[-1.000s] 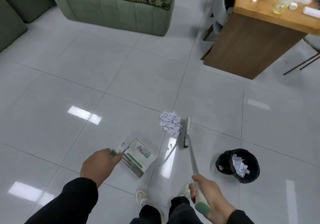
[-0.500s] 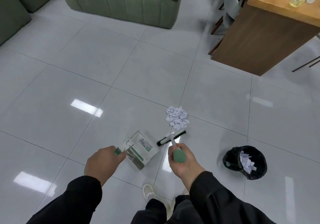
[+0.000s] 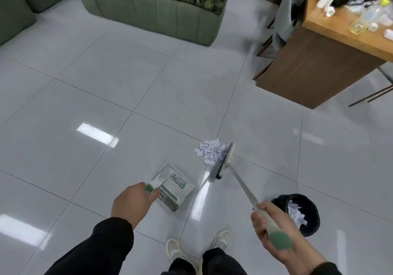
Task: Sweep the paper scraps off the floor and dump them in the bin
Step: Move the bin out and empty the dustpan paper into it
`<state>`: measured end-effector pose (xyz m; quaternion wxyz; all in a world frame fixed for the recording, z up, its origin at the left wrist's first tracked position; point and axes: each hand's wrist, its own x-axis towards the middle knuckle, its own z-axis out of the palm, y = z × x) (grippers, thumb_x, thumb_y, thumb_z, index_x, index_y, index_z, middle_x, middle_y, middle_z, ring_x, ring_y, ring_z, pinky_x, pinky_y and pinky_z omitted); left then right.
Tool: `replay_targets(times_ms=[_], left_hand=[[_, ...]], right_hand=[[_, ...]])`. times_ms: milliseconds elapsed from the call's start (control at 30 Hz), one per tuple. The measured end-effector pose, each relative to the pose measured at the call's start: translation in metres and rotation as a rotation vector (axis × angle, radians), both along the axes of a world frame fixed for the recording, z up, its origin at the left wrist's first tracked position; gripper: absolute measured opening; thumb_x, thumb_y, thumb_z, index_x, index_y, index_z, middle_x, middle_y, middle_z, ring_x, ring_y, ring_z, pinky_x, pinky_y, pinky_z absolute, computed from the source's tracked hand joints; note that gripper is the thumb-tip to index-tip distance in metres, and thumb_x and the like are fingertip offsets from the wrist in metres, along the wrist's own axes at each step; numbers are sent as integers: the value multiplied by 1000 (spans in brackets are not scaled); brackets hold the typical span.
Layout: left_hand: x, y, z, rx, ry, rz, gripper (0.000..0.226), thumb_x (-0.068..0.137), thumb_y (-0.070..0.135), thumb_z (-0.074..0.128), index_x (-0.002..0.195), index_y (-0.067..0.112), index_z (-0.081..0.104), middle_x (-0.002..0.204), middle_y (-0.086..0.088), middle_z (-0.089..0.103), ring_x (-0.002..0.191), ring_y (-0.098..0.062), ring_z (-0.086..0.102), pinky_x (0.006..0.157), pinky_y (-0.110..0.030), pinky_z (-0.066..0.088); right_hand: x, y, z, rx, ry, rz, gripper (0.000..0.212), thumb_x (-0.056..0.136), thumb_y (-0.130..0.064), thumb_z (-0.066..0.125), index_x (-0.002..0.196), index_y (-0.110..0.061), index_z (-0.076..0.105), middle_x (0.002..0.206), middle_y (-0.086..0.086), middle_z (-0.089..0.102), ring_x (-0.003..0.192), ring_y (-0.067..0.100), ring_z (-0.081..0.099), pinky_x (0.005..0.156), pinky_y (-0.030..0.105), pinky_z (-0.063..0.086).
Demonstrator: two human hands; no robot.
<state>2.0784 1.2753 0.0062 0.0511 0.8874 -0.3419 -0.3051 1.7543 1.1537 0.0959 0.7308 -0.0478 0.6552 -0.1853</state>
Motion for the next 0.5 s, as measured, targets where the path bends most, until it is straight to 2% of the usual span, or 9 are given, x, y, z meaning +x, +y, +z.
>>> replay_targets(times_ms=[133,267,500], left_hand=[[-5,-32,-11,-29,24,4,52,95,66,51,74,19,56,67,5,61,62,-14,57,55,-28,42],[-11,-66,-22,-32,35,-41,49,97,62,52,74,19,56,69,5,62,63,-14,57,55,-28,41],[-31,-150,-45,-61,-39,-115,48,98,59,50,75,17,56,68,5,60,63,-17,57,54,-29,38]], right_hand=[[-20,-33,1,-81,261,294,10,94,-14,56,97,-6,52,59,9,52,38,15,40,34,19,38],[-29,-71,-9,-175,448,523,8,94,-7,56,87,-3,56,63,15,55,40,20,44,39,21,40],[-40,-160,-84,-194,496,633,6,94,-1,53,88,1,54,66,16,52,37,20,47,40,22,43]])
